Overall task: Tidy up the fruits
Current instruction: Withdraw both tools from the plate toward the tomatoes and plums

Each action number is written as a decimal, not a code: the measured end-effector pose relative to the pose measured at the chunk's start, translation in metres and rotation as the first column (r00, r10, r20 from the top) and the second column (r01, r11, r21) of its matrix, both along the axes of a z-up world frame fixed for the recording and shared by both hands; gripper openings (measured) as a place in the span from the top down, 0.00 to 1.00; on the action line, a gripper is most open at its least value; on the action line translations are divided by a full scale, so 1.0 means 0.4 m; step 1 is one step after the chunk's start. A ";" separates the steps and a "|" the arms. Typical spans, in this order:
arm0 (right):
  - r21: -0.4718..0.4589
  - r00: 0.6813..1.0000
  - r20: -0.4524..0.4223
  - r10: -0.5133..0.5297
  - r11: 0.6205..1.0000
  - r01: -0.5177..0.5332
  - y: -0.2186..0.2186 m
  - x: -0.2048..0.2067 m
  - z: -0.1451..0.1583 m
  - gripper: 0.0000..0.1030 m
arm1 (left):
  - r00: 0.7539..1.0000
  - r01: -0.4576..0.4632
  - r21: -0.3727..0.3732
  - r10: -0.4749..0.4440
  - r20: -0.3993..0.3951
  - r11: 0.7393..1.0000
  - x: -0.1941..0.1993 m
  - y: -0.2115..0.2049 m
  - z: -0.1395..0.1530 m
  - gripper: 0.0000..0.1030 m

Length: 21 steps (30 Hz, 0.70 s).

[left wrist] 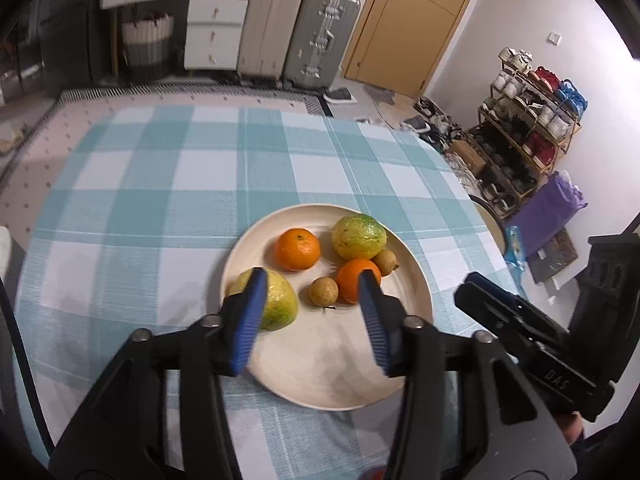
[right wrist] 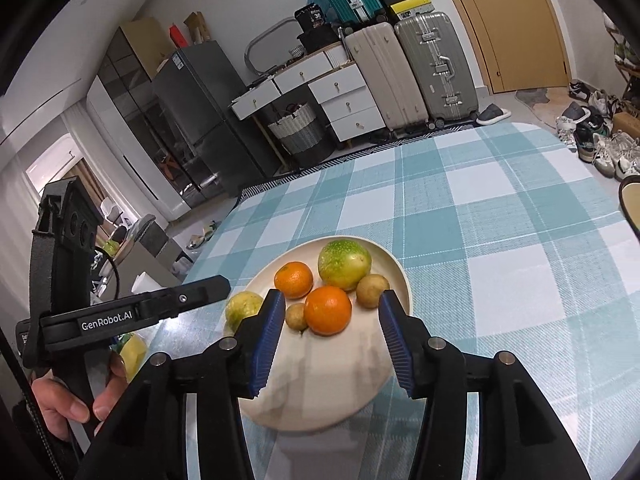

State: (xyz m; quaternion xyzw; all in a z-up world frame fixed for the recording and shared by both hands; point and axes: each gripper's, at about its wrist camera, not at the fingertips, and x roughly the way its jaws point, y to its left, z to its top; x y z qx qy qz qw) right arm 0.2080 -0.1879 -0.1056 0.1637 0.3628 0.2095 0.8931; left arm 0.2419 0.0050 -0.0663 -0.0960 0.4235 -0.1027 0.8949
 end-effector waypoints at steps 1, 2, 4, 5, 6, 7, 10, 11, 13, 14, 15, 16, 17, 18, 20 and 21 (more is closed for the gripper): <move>0.000 1.000 0.005 -0.003 1.000 0.003 -0.004 -0.011 0.004 0.48 | 1.000 -0.005 0.011 0.005 0.017 1.000 -0.013 0.002 0.009 0.52; -0.001 1.000 0.008 -0.006 1.000 0.006 -0.006 -0.019 0.006 0.46 | 1.000 -0.008 0.017 0.008 0.030 1.000 -0.026 0.002 0.017 0.48; 0.000 1.000 0.020 -0.008 1.000 0.008 -0.011 -0.039 0.015 0.36 | 0.999 -0.011 0.023 0.010 0.051 1.000 -0.047 0.003 0.029 0.43; 0.000 1.000 0.028 -0.009 1.000 0.009 -0.012 -0.048 0.019 0.35 | 0.998 -0.013 0.028 0.011 0.066 1.000 -0.061 0.003 0.036 0.39; -0.002 0.999 0.041 -0.010 1.000 0.010 -0.013 -0.061 0.025 0.33 | 0.997 -0.021 0.037 0.018 0.081 0.999 -0.075 0.002 0.043 0.37; -0.005 0.999 0.047 -0.011 1.000 0.012 -0.013 -0.070 0.029 0.31 | 0.995 -0.029 0.042 0.025 0.094 0.999 -0.087 0.003 0.049 0.34; -0.006 0.998 0.065 -0.011 1.000 0.011 -0.012 -0.097 0.042 0.21 | 0.992 -0.042 0.058 0.034 0.122 0.997 -0.123 0.000 0.066 0.26; -0.007 0.997 0.071 -0.012 1.000 0.012 -0.012 -0.104 0.046 0.19 | 0.990 -0.046 0.059 0.038 0.133 0.997 -0.137 -0.001 0.073 0.23; -0.005 0.996 0.085 -0.015 1.000 0.015 -0.011 -0.122 0.054 0.17 | 0.989 -0.046 0.066 0.036 0.143 0.997 -0.156 -0.005 0.081 0.22; -0.002 0.996 0.091 -0.013 1.000 0.013 -0.011 -0.129 0.057 0.17 | 0.988 -0.052 0.074 0.040 0.148 0.996 -0.168 -0.007 0.084 0.22; -0.001 0.995 0.095 -0.010 1.000 0.010 -0.010 -0.139 0.061 0.16 | 0.988 -0.053 0.079 0.041 0.151 0.995 -0.178 -0.008 0.086 0.21; -0.002 0.995 0.097 -0.009 1.000 0.009 -0.009 -0.145 0.063 0.15 | 0.988 -0.052 0.084 0.039 0.152 0.995 -0.187 -0.010 0.088 0.19; -0.004 0.995 0.098 -0.009 1.000 0.009 -0.008 -0.151 0.065 0.14 | 0.988 -0.053 0.088 0.040 0.151 0.995 -0.195 -0.012 0.089 0.18; -0.003 0.995 0.100 -0.009 1.000 0.009 -0.007 -0.159 0.067 0.14 | 0.988 -0.052 0.091 0.038 0.150 0.995 -0.205 -0.014 0.089 0.17; -0.003 0.994 0.107 -0.006 1.000 0.006 -0.005 -0.177 0.073 0.12 | 0.988 -0.040 0.090 0.027 0.149 0.995 -0.224 -0.018 0.087 0.17; -0.004 0.994 0.111 -0.006 1.000 0.006 -0.005 -0.184 0.075 0.10 | 0.989 -0.040 0.090 0.027 0.148 0.995 -0.233 -0.021 0.085 0.17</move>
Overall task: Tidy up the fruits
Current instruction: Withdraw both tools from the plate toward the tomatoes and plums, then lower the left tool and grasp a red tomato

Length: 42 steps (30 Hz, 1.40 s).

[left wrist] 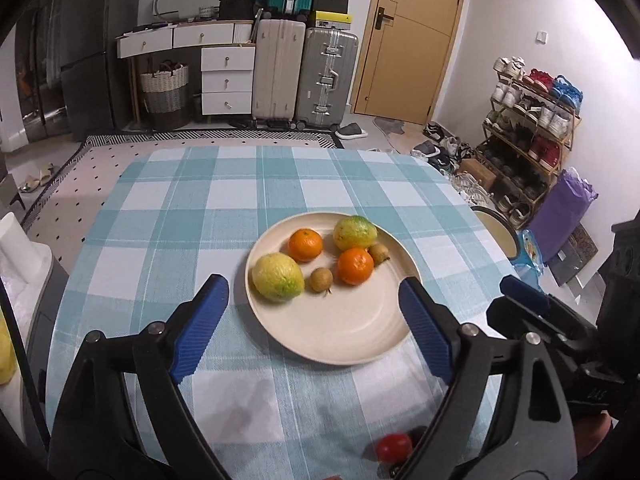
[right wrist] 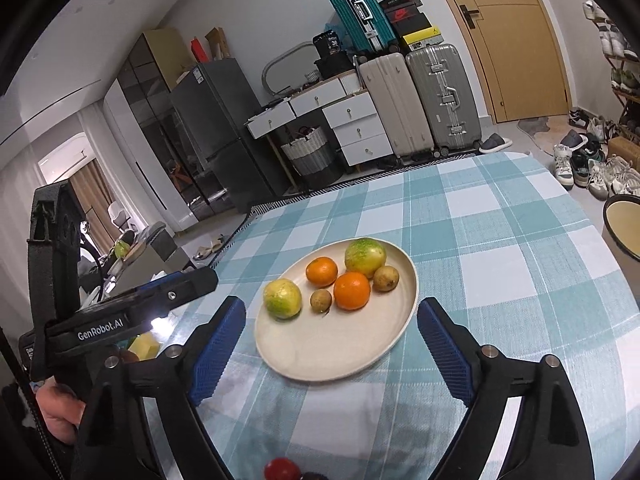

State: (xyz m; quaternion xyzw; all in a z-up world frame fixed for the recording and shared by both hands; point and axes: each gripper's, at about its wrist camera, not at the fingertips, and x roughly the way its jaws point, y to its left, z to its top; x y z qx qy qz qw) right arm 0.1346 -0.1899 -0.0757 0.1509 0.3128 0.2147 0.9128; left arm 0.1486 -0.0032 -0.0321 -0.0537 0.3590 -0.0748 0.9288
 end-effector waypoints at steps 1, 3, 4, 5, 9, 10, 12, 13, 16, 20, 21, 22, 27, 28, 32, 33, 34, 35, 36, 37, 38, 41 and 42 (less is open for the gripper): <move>0.000 1.000 0.003 0.000 1.000 0.000 0.001 -0.006 0.002 0.07 | 1.000 0.001 0.001 -0.001 -0.002 1.000 -0.008 -0.004 -0.003 0.17; 0.006 1.000 0.012 0.009 1.000 -0.009 0.002 -0.022 0.006 0.06 | 1.000 0.005 0.007 -0.005 -0.003 1.000 -0.031 -0.012 -0.009 0.16; 0.013 1.000 0.013 0.016 1.000 -0.016 0.002 -0.030 0.008 0.05 | 1.000 0.005 0.009 -0.005 -0.005 1.000 -0.034 -0.015 -0.012 0.16; 0.019 1.000 0.013 0.022 1.000 -0.022 0.003 -0.037 0.009 0.05 | 1.000 0.007 0.009 -0.007 -0.006 1.000 -0.045 -0.018 -0.014 0.15; 0.017 1.000 0.014 0.026 1.000 -0.026 0.007 -0.064 0.011 0.04 | 1.000 0.016 -0.002 -0.016 -0.008 1.000 -0.078 -0.019 -0.021 0.06; 0.017 1.000 0.015 0.026 1.000 -0.026 0.007 -0.070 0.010 0.04 | 1.000 0.014 -0.004 -0.015 -0.004 1.000 -0.085 -0.019 -0.022 0.04; 0.015 1.000 0.018 0.022 1.000 -0.022 0.005 -0.084 0.010 0.04 | 1.000 0.007 -0.010 -0.006 0.008 1.000 -0.103 -0.011 -0.024 0.03; 0.013 1.000 0.019 0.021 1.000 -0.022 0.005 -0.090 0.010 0.04 | 1.000 0.002 -0.011 -0.002 0.010 1.000 -0.108 -0.008 -0.025 0.03; 0.005 1.000 0.023 0.022 1.000 -0.022 0.006 -0.110 0.009 0.03 | 1.000 -0.012 -0.012 0.012 0.007 1.000 -0.124 0.003 -0.031 0.01; -0.009 0.999 0.029 0.022 1.000 -0.021 0.007 -0.135 0.005 0.01 | 0.999 -0.034 -0.012 0.034 -0.010 0.999 -0.144 0.018 -0.046 0.01; -0.014 0.999 0.030 0.021 1.000 -0.021 0.006 -0.144 0.002 0.01 | 0.999 -0.037 -0.012 0.037 -0.015 0.999 -0.150 0.020 -0.051 0.01; -0.017 0.999 0.031 0.020 1.000 -0.020 0.006 -0.153 0.000 0.01 | 0.999 -0.038 -0.013 0.038 -0.018 0.999 -0.155 0.023 -0.055 0.01; -0.035 1.000 0.020 0.009 0.999 -0.008 0.008 -0.185 -0.015 0.00 | 0.998 -0.033 -0.023 0.032 -0.048 0.999 -0.185 0.028 -0.093 0.01; -0.043 1.000 0.018 0.006 0.999 -0.005 0.010 -0.191 -0.019 0.00 | 0.998 -0.030 -0.029 0.028 -0.058 0.999 -0.189 0.029 -0.101 0.01; -0.080 1.000 0.017 -0.008 0.997 0.009 0.016 -0.207 -0.034 0.00 | 0.994 -0.006 -0.060 -0.001 -0.112 0.998 -0.212 0.030 -0.151 0.01; -0.093 1.000 0.012 -0.010 0.996 0.011 0.020 -0.212 -0.041 0.00 | 0.993 0.002 -0.064 -0.010 -0.122 0.998 -0.217 0.028 -0.161 0.01; -0.100 1.000 0.009 -0.011 0.995 0.011 0.021 -0.215 -0.044 0.00 | 0.991 0.009 -0.065 -0.018 -0.130 0.998 -0.221 0.026 -0.171 0.01; -0.105 1.000 0.006 -0.011 0.994 0.012 0.022 -0.218 -0.049 0.00 | 0.990 0.015 -0.064 -0.024 -0.138 0.998 -0.226 0.024 -0.182 0.01; -0.111 1.000 0.000 -0.013 0.994 0.013 0.024 -0.222 -0.056 0.00 | 0.989 0.021 -0.063 -0.030 -0.145 0.998 -0.233 0.022 -0.194 0.01; -0.115 1.000 -0.004 -0.015 0.993 0.014 0.024 -0.223 -0.062 0.00 | 0.988 0.024 -0.064 -0.034 -0.150 0.998 -0.238 0.020 -0.203 0.01; -0.118 1.000 -0.009 -0.017 0.993 0.016 0.023 -0.225 -0.066 0.00 | 0.987 0.028 -0.065 -0.038 -0.159 0.997 -0.242 0.017 -0.213 0.01; -0.124 0.999 -0.028 -0.021 0.992 0.018 0.022 -0.230 -0.083 0.00 | 0.982 0.053 -0.068 -0.064 -0.177 0.996 -0.256 0.004 -0.239 0.01; -0.125 0.999 -0.034 -0.023 0.992 0.018 0.021 -0.234 -0.087 0.00 | 0.982 0.058 -0.067 -0.069 -0.178 0.996 -0.261 0.000 -0.244 0.01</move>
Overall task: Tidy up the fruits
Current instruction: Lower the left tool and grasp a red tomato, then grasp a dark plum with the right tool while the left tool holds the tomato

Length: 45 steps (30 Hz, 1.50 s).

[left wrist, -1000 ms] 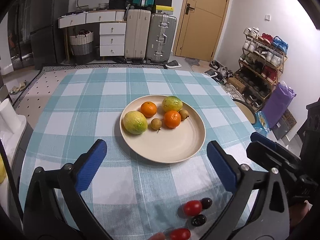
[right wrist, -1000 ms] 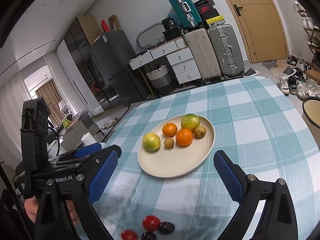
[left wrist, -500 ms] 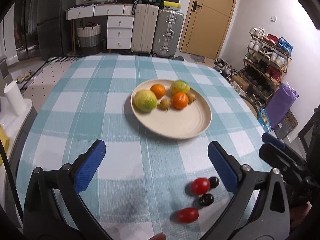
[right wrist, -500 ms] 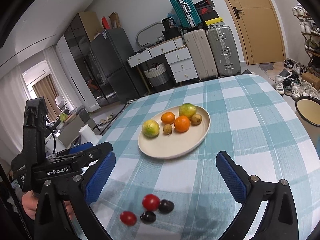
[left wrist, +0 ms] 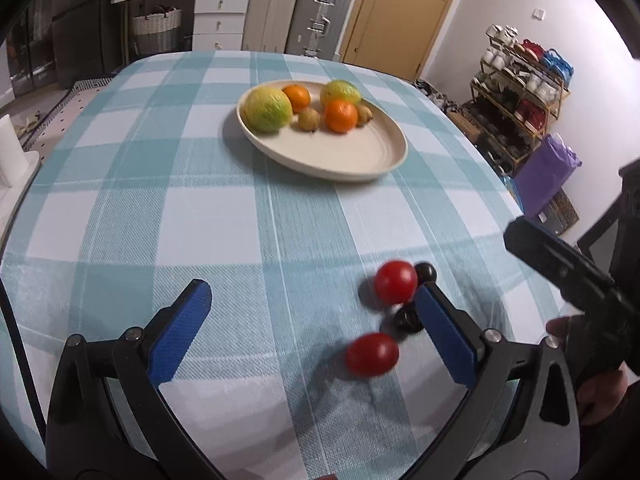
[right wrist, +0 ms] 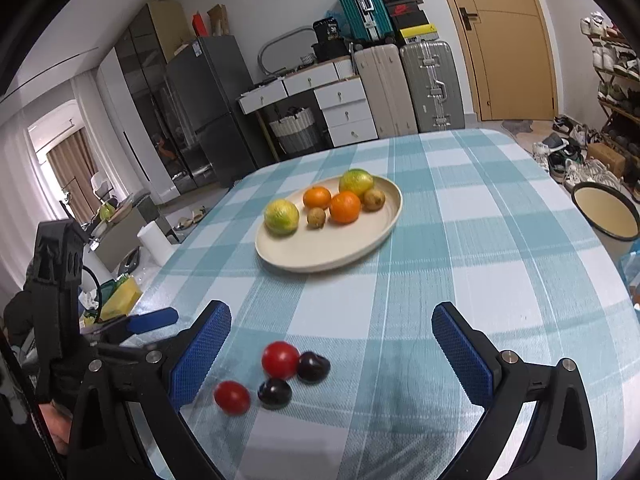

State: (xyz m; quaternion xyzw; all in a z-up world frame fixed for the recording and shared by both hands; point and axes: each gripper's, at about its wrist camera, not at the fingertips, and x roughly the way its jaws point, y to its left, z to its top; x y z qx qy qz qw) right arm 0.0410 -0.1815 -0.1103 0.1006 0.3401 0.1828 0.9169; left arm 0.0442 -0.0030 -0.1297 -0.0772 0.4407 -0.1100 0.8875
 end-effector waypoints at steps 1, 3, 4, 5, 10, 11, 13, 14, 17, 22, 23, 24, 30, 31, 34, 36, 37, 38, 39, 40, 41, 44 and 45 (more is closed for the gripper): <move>-0.001 1.000 -0.004 -0.001 1.000 0.001 0.000 -0.003 -0.003 0.00 | 1.000 0.006 0.001 -0.006 -0.001 1.000 -0.004 -0.002 -0.004 0.01; -0.003 1.000 -0.011 -0.005 1.000 0.005 -0.003 -0.006 -0.008 0.00 | 1.000 0.030 -0.002 -0.030 -0.005 1.000 -0.012 -0.009 -0.011 0.01; -0.002 1.000 -0.014 -0.007 1.000 0.007 -0.005 -0.009 -0.010 0.00 | 0.999 0.039 -0.008 -0.039 -0.006 0.999 -0.013 -0.009 -0.013 0.02; -0.001 1.000 -0.017 -0.008 1.000 0.008 -0.006 -0.010 -0.012 0.00 | 0.998 0.056 -0.025 -0.056 -0.010 0.998 -0.016 -0.011 -0.016 0.03; 0.008 0.999 -0.029 -0.014 1.000 0.014 -0.013 -0.015 -0.017 0.00 | 0.995 0.096 -0.041 -0.097 -0.029 0.995 -0.023 -0.021 -0.031 0.17; 0.008 0.999 -0.030 -0.014 1.000 0.014 -0.013 -0.016 -0.016 0.00 | 0.994 0.102 -0.044 -0.103 -0.035 0.994 -0.025 -0.023 -0.035 0.21; 0.007 0.999 -0.031 -0.012 1.000 0.012 -0.011 -0.017 -0.017 0.00 | 0.992 0.117 -0.054 -0.119 -0.046 0.992 -0.026 -0.026 -0.044 0.25; 0.007 0.999 -0.031 -0.011 1.000 0.012 -0.011 -0.019 -0.016 0.00 | 0.991 0.122 -0.057 -0.125 -0.050 0.991 -0.027 -0.028 -0.049 0.29; 0.004 0.999 -0.034 -0.008 1.000 0.008 -0.009 -0.019 -0.018 0.00 | 0.989 0.135 -0.062 -0.138 -0.059 0.989 -0.025 -0.030 -0.060 0.42; 0.000 0.999 -0.040 -0.003 1.000 0.003 -0.005 -0.023 -0.021 0.00 | 0.979 0.185 -0.123 -0.194 -0.060 0.975 -0.026 -0.031 -0.060 0.68; 0.000 0.999 -0.040 -0.002 1.000 0.002 -0.004 -0.024 -0.022 0.00 | 0.978 0.192 -0.123 -0.200 -0.053 0.974 -0.027 -0.031 -0.058 0.71; 0.000 0.999 -0.040 0.000 1.000 0.000 -0.003 -0.026 -0.023 0.00 | 0.977 0.200 -0.125 -0.208 -0.049 0.972 -0.029 -0.033 -0.056 0.73; 0.005 0.998 -0.069 0.012 1.000 -0.012 -0.003 -0.031 -0.041 0.00 | 0.978 0.193 -0.142 -0.201 -0.049 0.971 -0.031 -0.018 -0.056 0.73; 0.007 0.997 -0.076 0.017 1.000 -0.017 -0.001 -0.033 -0.044 0.00 | 0.980 0.186 -0.148 -0.195 -0.048 0.971 -0.029 -0.012 -0.055 0.73; 0.024 0.994 -0.095 0.051 0.998 -0.049 0.004 -0.042 -0.055 0.00 | 0.983 0.171 -0.160 -0.180 -0.041 0.972 -0.035 0.004 -0.046 0.73; 0.038 0.992 -0.105 0.070 0.997 -0.066 0.011 -0.050 -0.063 0.00 | 0.986 0.157 -0.160 -0.164 -0.032 0.974 -0.034 0.018 -0.037 0.73; 0.046 0.991 -0.111 0.081 0.996 -0.076 0.015 -0.052 -0.069 0.00 | 0.987 0.154 -0.162 -0.161 -0.029 0.975 -0.035 0.023 -0.033 0.73; 0.050 0.989 -0.116 0.090 0.995 -0.084 0.020 -0.054 -0.074 0.00 | 0.988 0.149 -0.164 -0.155 -0.026 0.975 -0.036 0.030 -0.028 0.73; 0.051 0.988 -0.120 0.093 0.995 -0.087 0.026 -0.057 -0.078 0.00 | 0.988 0.145 -0.163 -0.151 -0.022 0.976 -0.036 0.035 -0.024 0.73; 0.054 0.987 -0.127 0.099 0.994 -0.093 0.032 -0.059 -0.084 0.00 | 0.989 0.141 -0.161 -0.146 -0.018 0.977 -0.036 0.041 -0.020 0.73; 0.057 0.986 -0.129 0.105 0.993 -0.099 0.038 -0.062 -0.088 0.00 | 0.990 0.137 -0.161 -0.142 -0.016 0.977 -0.036 0.045 -0.016 0.73; 0.066 0.984 -0.132 0.119 0.992 -0.111 0.053 -0.066 -0.095 0.00 | 0.992 0.124 -0.167 -0.128 -0.011 0.978 -0.039 0.060 -0.007 0.73; 0.069 0.983 -0.134 0.126 0.991 -0.117 0.060 -0.067 -0.098 0.00 | 0.992 0.122 -0.168 -0.125 -0.010 0.978 -0.039 0.064 -0.007 0.73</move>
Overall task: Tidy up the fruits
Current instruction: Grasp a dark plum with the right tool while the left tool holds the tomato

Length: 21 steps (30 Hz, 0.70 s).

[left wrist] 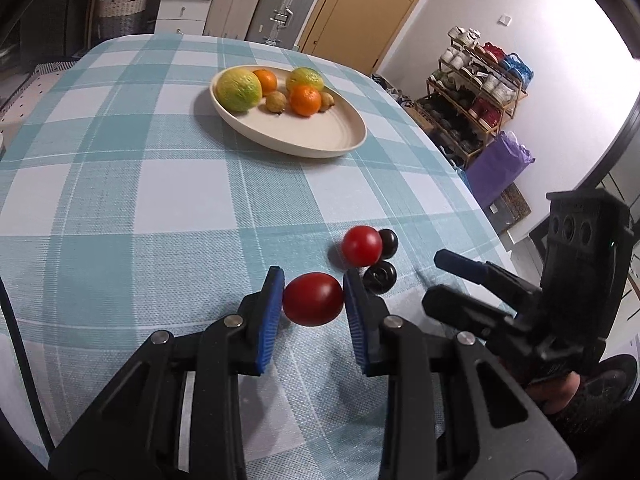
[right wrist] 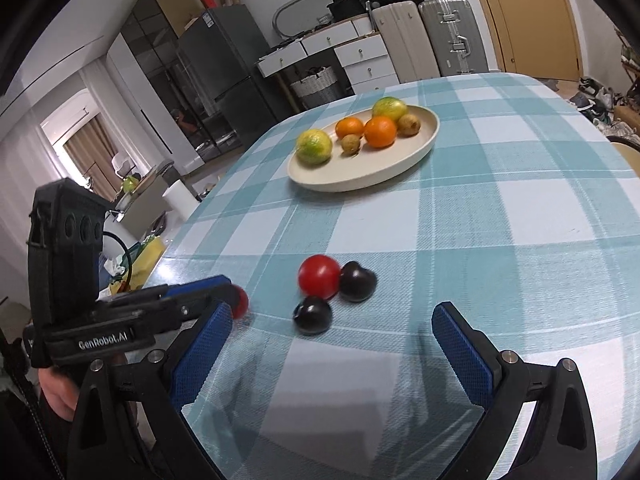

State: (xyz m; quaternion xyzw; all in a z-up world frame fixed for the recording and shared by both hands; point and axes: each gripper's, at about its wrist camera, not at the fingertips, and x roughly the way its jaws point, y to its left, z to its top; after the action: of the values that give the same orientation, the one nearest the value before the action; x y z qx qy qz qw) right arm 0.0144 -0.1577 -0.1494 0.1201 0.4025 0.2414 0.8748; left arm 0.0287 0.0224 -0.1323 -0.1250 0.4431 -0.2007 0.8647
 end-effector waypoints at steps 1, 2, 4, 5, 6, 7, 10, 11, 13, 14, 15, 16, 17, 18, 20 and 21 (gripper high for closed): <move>0.000 1.000 -0.001 0.006 1.000 -0.006 0.004 -0.001 -0.001 0.00 | 1.000 -0.004 -0.001 0.004 0.002 1.000 -0.002 0.004 0.001 0.73; -0.003 1.000 0.000 0.011 1.000 -0.011 0.011 -0.001 -0.003 0.01 | 1.000 -0.008 -0.003 0.008 0.003 1.000 -0.004 0.008 0.002 0.73; -0.007 1.000 0.004 0.018 1.000 -0.017 0.021 -0.003 -0.004 0.02 | 1.000 -0.012 -0.004 0.012 0.002 1.000 -0.006 0.014 0.003 0.73; -0.007 1.000 0.004 0.021 1.000 -0.021 0.024 -0.004 -0.004 0.03 | 1.000 -0.015 -0.005 0.015 0.003 1.000 -0.008 0.015 0.002 0.73; -0.007 1.000 0.002 0.025 1.000 -0.025 0.028 -0.003 -0.005 0.06 | 1.000 -0.017 -0.004 0.017 0.002 1.000 -0.007 0.017 0.001 0.73; -0.008 1.000 -0.004 0.030 1.000 -0.030 0.034 -0.002 -0.009 0.12 | 1.000 -0.019 -0.003 0.019 0.001 1.000 -0.008 0.018 0.000 0.73; -0.029 0.999 -0.024 0.049 0.998 -0.049 0.052 0.005 -0.019 0.19 | 1.000 -0.025 -0.007 0.025 -0.004 1.000 -0.008 0.024 -0.004 0.73; -0.035 0.998 -0.027 0.049 0.998 -0.050 0.055 0.006 -0.021 0.20 | 1.000 -0.027 -0.006 0.027 -0.005 1.000 -0.009 0.025 -0.005 0.73; -0.036 0.998 -0.033 0.054 0.998 -0.056 0.061 0.010 -0.026 0.28 | 1.000 -0.028 -0.007 0.028 -0.008 1.000 -0.007 0.026 -0.008 0.73; -0.037 0.998 -0.035 0.057 0.998 -0.058 0.063 0.010 -0.026 0.30 | 1.000 -0.028 -0.007 0.028 -0.010 1.000 -0.006 0.026 -0.009 0.73; -0.043 0.997 -0.040 0.061 0.997 -0.062 0.067 0.011 -0.027 0.35 | 1.000 -0.028 -0.007 0.028 -0.012 1.000 -0.006 0.026 -0.010 0.73; -0.052 0.997 -0.046 0.069 0.996 -0.071 0.075 0.013 -0.029 0.44 | 0.999 -0.029 -0.007 0.029 -0.014 1.000 -0.003 0.025 -0.012 0.73; -0.061 0.996 -0.049 0.071 0.995 -0.074 0.078 0.014 -0.031 0.50 | 0.999 -0.030 -0.006 0.029 -0.017 1.000 -0.003 0.026 -0.013 0.73; -0.080 0.996 -0.054 0.072 0.994 -0.077 0.086 0.016 -0.035 0.56 | 0.999 -0.030 -0.007 0.030 -0.018 1.000 -0.002 0.026 -0.014 0.73; -0.090 0.997 -0.046 0.069 0.993 -0.073 0.089 0.015 -0.037 0.63 | 0.999 -0.031 -0.006 0.031 -0.021 1.000 -0.002 0.026 -0.017 0.73; -0.092 0.997 -0.049 0.063 0.993 -0.068 0.090 0.017 -0.039 0.69 | 0.999 -0.032 -0.005 0.031 -0.022 0.999 -0.001 0.026 -0.017 0.73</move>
State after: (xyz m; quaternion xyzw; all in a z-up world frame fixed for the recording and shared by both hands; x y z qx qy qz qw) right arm 0.0211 -0.1219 -0.1649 0.0712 0.4373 0.2479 0.8615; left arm 0.0283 0.0329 -0.1393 -0.1366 0.4497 -0.1870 0.8626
